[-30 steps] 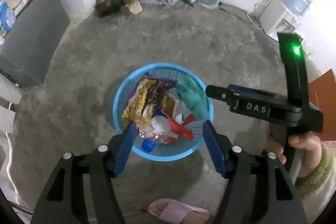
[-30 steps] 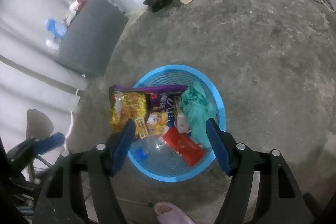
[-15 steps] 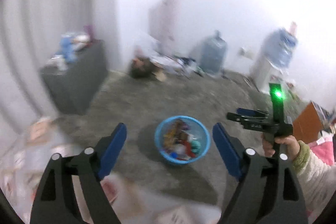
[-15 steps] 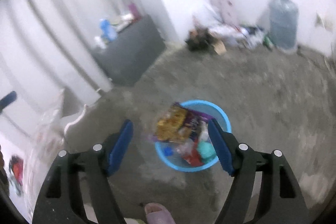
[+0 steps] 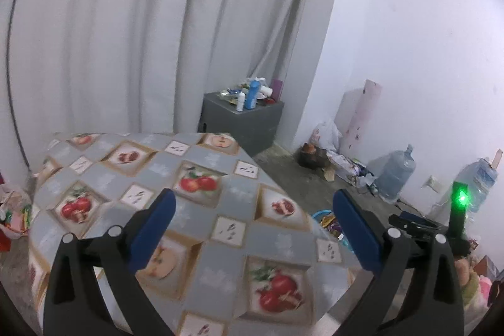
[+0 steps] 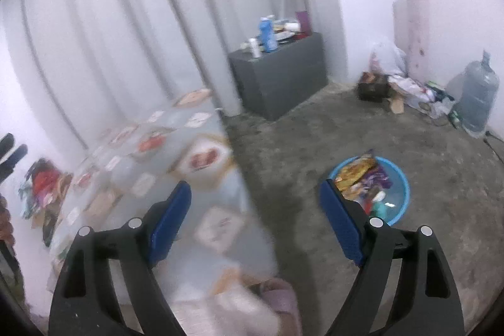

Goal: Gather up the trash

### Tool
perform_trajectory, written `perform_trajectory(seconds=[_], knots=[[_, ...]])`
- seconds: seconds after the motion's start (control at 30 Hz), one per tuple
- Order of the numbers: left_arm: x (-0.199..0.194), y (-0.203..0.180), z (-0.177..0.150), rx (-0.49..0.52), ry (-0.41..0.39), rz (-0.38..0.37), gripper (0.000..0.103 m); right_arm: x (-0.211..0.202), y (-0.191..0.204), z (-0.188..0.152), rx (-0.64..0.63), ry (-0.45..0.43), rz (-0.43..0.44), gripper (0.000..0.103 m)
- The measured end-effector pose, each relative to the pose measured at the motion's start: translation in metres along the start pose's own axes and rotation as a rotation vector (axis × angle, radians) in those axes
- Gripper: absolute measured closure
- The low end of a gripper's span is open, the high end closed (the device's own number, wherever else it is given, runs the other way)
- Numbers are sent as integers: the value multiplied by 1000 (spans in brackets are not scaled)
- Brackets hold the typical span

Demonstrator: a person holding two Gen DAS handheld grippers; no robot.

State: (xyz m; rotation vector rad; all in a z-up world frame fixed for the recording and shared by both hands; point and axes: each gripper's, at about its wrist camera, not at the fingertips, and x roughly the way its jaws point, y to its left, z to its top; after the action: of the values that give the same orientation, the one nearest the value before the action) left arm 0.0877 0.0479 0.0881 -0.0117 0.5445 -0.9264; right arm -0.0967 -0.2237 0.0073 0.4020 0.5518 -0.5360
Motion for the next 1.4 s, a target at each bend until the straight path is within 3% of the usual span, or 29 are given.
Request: perform_trajectory(seconds=[0.13,0.23,0.47,0.63,0.73,0.8,0.87,0.97,1.03,1.13,1.4], knots=[[-20,10,-17,0,-12,20,5,-15,35,-12,-43,-2,28,19],[-28,12,-32,-28,-31,90,5,-21,60,-15,-126,-7,34,16],[-23,15,-67,-182,-18,419,5,-26,92,-15,-217,-62,138,8],[-19,5,-89,-168,-3,570,5,-11,105,-27,-313,6,69,8],[-12,5,-100,-212,31,596,5,-4,107,-41,-352,64,-24,8],[-3,7,-108,-293,103,590,5,5,106,-51,-375,122,-133,8],[5,3,-116,-305,157,602,5,7,105,-62,-400,138,-210,8],[14,-18,-127,-174,201,687,5,3,100,-73,-388,159,-234,8],[16,-28,-134,-123,227,700,5,2,99,-77,-404,167,-253,8],[17,-31,-142,-167,268,656,5,1,94,-80,-405,178,-268,8],[20,-37,-142,-172,277,670,5,4,87,-80,-371,190,-270,8]])
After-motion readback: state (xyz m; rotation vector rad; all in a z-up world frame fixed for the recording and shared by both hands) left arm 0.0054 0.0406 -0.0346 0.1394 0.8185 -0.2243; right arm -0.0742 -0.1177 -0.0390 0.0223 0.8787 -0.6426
